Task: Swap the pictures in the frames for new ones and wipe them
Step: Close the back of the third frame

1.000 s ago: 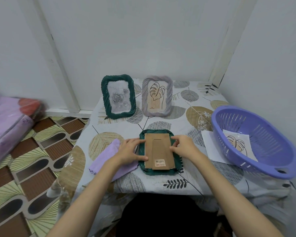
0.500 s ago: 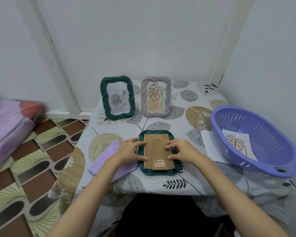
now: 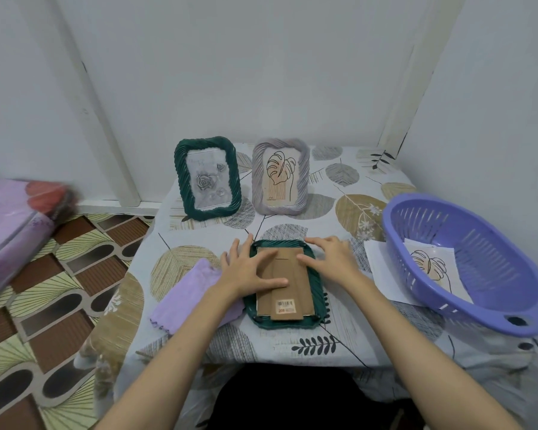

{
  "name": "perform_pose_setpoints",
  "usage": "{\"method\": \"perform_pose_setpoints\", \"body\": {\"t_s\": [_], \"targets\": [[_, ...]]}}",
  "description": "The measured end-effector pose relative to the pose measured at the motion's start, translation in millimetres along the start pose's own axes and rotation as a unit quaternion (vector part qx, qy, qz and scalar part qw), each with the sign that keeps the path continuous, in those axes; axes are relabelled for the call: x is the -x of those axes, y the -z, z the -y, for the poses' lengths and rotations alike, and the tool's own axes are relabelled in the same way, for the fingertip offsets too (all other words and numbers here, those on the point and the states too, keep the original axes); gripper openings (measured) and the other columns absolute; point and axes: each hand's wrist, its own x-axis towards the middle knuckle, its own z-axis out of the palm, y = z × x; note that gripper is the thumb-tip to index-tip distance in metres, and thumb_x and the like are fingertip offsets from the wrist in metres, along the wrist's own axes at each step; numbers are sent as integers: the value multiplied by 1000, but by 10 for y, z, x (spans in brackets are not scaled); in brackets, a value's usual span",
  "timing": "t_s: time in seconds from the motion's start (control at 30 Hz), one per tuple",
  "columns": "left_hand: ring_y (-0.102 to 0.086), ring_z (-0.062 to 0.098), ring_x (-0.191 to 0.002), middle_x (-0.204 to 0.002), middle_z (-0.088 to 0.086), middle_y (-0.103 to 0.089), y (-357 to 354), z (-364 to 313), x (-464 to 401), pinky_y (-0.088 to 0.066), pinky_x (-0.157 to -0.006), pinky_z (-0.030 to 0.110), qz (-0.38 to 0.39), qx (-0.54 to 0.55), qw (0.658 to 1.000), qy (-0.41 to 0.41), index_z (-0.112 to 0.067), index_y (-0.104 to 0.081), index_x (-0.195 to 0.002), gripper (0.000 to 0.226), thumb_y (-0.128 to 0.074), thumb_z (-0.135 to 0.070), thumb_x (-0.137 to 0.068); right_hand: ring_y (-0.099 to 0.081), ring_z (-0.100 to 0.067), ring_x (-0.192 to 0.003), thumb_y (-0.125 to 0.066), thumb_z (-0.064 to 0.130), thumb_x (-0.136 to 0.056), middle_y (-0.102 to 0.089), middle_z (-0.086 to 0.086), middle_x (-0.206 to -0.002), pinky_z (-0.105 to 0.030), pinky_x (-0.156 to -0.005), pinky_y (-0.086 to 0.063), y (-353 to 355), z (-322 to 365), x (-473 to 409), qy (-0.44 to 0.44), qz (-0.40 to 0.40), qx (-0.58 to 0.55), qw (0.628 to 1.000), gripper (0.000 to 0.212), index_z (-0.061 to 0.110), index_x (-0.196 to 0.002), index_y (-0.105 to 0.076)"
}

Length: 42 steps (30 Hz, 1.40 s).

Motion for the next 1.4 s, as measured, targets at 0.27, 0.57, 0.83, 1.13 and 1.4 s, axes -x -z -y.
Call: {"method": "perform_pose_setpoints", "body": {"t_s": [0.27,0.57,0.83,1.13,1.4], "targets": [[5,30,-143,-158,-1,3,-52,17,11,-2,-115,50,5,-30,1000,1,-56,-26,-135,74,-53,-75,-69,-31,-32,-123,-56,59,-81,-41,-9,-134,-42,-100,-30,-57,-12,-114,5,38,39,998,59,41,-135,-41],[4,29,-143,-157,-2,3,-65,30,25,-4,-115,49,4,-36,999,-2,-57,-23,-135,74,-51,-76,-70,-36,-26,-118,-61,58,-77,-46,-1,-123,-41,-98,-28,-27,-47,-145,38,32,20,999,39,42,-113,-56],[2,28,-143,-157,-2,2,-70,29,36,-4,-115,48,-5,-34,999,-4,-57,-24,-135,72,-51,-75,-71,-35,-19,-121,-56,59,-80,-49,4,-130,-38,-98,-25,-185,-120,10,37,-47,-45,997,50,42,-127,-51],[-5,26,-143,-156,-2,-11,-57,62,-18,-9,-114,44,-42,13,999,6,-51,-30,-136,65,-52,-68,-76,-31,-22,-125,-48,68,-80,-40,1,-138,-40,-100,-23,-207,-42,136,30,-32,39,998,56,47,-131,-42],[-16,29,-139,-152,3,-25,-23,155,-174,-18,-110,43,-105,-21,992,63,-45,-35,-136,66,-51,-68,-77,-29,-22,-126,-44,70,-80,-35,1,-139,-40,-100,-24,-158,-48,85,24,2,68,997,65,44,-139,-33]]}}
